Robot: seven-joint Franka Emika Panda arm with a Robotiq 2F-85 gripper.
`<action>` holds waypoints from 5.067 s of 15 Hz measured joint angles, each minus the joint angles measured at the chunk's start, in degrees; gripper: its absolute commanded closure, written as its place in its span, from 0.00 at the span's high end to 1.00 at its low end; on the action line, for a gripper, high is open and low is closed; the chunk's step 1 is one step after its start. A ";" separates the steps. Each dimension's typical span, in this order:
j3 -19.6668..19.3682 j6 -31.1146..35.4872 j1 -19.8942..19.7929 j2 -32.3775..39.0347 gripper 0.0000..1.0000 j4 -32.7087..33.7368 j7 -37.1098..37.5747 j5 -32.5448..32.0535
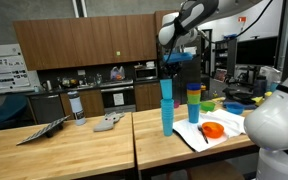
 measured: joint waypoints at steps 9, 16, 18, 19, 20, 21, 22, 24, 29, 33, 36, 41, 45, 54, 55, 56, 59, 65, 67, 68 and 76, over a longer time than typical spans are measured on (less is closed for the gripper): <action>0.79 -3.77 1.16 2.95 0.01 4.44 -1.85 -4.22; 0.93 -6.44 1.66 3.04 0.01 6.41 -2.39 -7.46; 1.06 -8.68 1.85 2.27 0.01 7.98 -2.72 -9.22; 1.20 -9.92 1.95 1.61 0.01 8.83 -3.15 -10.09; 1.48 -10.97 2.24 0.78 0.01 9.62 -3.46 -10.63; 1.76 -11.89 2.63 -0.13 0.01 10.28 -3.43 -10.66; 1.91 -12.43 3.12 -1.03 0.01 10.65 -3.37 -9.72; 2.17 -13.64 3.97 -2.78 0.01 11.04 -2.34 -7.40; 2.35 -16.35 4.68 -6.13 0.05 10.21 -0.87 -1.62; 2.25 -16.35 4.71 -7.14 0.05 8.73 -0.86 -0.64; 2.25 -16.35 4.71 -7.16 0.01 8.65 -0.85 -0.64; 2.33 -15.42 4.66 -6.21 0.01 8.49 -0.91 -0.64; 2.24 -11.92 4.62 -4.27 0.01 7.22 -1.01 -0.64; 1.03 -9.22 4.13 -2.66 0.01 5.39 -2.12 -0.72; 0.99 -9.22 3.98 -2.66 0.01 5.33 -2.24 -0.77; 0.96 -9.15 3.88 -2.63 0.01 5.27 -2.33 -0.79; 0.95 -8.58 3.79 -2.49 0.01 5.13 -2.38 -0.80; 1.29 -5.86 3.82 -1.42 0.01 3.62 -2.34 -0.82; 1.52 -5.02 3.83 -0.93 0.01 3.00 -2.31 -0.82; 1.60 -4.65 3.84 -0.77 0.01 2.69 -2.30 -0.82; 1.87 -3.01 3.84 -0.46 0.01 0.70 -2.00 -0.82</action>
